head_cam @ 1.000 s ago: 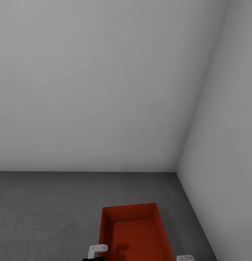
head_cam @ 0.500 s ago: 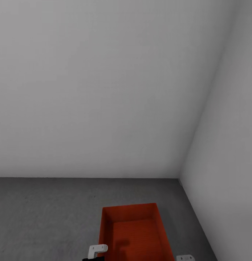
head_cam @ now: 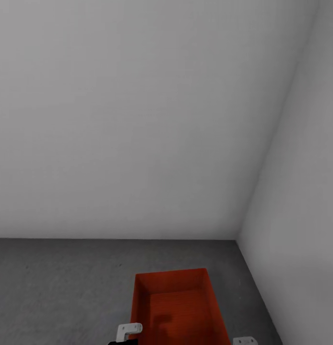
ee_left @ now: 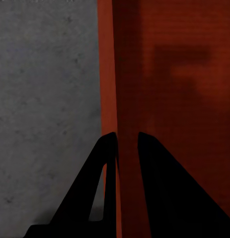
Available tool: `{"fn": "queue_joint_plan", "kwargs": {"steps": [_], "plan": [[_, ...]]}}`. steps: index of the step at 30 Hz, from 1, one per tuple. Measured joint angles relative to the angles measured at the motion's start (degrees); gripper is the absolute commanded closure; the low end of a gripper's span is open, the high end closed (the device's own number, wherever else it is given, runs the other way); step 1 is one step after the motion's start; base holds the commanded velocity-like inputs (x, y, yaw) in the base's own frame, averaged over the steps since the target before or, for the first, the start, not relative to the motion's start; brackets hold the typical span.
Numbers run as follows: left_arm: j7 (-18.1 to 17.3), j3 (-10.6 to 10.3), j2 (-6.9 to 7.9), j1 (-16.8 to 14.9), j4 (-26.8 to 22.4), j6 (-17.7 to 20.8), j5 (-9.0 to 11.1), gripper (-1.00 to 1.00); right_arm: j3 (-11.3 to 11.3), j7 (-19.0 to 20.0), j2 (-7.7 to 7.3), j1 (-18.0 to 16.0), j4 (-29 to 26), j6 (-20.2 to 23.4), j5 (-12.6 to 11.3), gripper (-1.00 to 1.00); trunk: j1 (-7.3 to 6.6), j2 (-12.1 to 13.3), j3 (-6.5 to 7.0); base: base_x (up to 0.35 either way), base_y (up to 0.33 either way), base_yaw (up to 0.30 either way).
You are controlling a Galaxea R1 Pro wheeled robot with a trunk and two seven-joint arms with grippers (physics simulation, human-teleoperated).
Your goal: Move the two storage containers from the living room to the garage. In the garage, place one container on the floor and stack the other container on top of it (either order is fine).
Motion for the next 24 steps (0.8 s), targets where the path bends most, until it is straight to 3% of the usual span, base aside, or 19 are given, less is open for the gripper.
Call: {"fn": "queue_joint_plan", "kwargs": {"steps": [24], "plan": [[0.0,0.0,0.0,0.0,0.0,0.0,0.0,1.0,0.0,0.0,0.0,0.0,0.0,0.0,0.0,1.0,-0.01,0.0,0.0,0.223,-0.021,0.0]]}}
